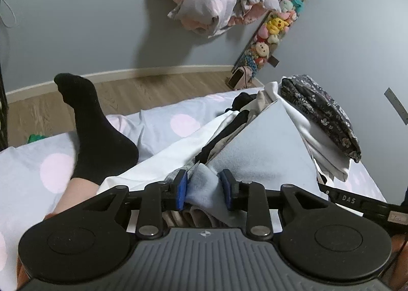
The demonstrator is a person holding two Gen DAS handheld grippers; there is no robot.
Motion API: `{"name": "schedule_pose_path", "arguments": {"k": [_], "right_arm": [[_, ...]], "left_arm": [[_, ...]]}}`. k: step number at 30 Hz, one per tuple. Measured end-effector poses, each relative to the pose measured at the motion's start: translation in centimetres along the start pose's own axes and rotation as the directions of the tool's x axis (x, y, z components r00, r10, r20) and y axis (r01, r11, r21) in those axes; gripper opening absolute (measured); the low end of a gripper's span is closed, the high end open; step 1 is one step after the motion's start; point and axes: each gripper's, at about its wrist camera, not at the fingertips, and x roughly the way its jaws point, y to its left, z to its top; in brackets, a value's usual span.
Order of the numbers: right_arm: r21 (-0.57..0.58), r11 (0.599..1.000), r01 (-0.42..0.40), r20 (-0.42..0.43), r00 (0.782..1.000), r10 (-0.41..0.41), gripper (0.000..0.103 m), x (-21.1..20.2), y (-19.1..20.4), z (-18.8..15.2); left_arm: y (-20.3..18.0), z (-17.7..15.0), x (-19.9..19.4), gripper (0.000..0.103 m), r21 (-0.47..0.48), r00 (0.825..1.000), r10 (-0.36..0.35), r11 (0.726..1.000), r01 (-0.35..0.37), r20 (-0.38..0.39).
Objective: Fold clothes
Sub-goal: 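Open both grippers and release the shirt on top of the stack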
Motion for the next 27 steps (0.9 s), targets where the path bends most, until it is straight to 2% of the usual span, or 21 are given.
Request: {"name": "schedule_pose_path", "arguments": {"k": [5,9,13,15,18,20,22,24,27], "right_arm": [[-0.005,1.000,0.005,0.002,1.000,-0.005,0.014,0.2,0.3,0.0],[0.011,1.000,-0.002,0.033,0.999,0.001,0.016,-2.3,0.5,0.2],[-0.036,0.997,-0.069,0.102,0.992,0.073,0.021,-7.1,1.9,-0.9],[-0.078,0.989,-0.126,0.103,0.986,0.134,0.020,-9.3,3.2,-1.8],[-0.152,0.974,-0.170,0.100,0.977,0.186,0.032,-11.4,5.2,-3.6],[-0.180,0.965,-0.189,0.081,0.975,0.206,0.033,-11.9,6.3,-5.0],[-0.221,0.959,-0.179,0.058,0.979,0.196,0.036,-11.9,7.2,-6.4],[-0.248,0.961,-0.125,0.046,0.989,0.140,0.037,-11.2,7.8,-7.6],[-0.200,0.972,-0.121,0.018,0.992,0.127,0.039,-10.6,7.4,-7.9]], "left_arm": [[0.0,-0.1,-0.1,0.035,0.017,1.000,0.018,1.000,-0.018,-0.006],[-0.3,0.1,-0.5,0.035,0.022,0.998,0.047,0.999,-0.046,-0.030],[-0.2,0.0,-0.7,0.035,0.023,0.998,0.056,0.998,-0.055,-0.038],[-0.3,-0.2,-0.7,0.035,0.031,0.998,0.056,0.998,-0.056,-0.031],[-0.3,-0.2,-0.6,0.035,0.027,0.998,0.057,0.998,-0.056,-0.033],[-0.2,0.0,-0.5,0.035,0.017,0.998,0.052,0.999,-0.052,-0.044],[-0.1,0.1,-0.4,0.035,0.018,0.997,0.049,0.999,-0.048,-0.051],[-0.1,0.2,-0.2,0.035,0.022,0.997,0.050,0.999,-0.048,-0.063],[0.0,0.4,-0.2,0.037,0.017,0.995,0.054,0.998,-0.053,-0.082]]}}
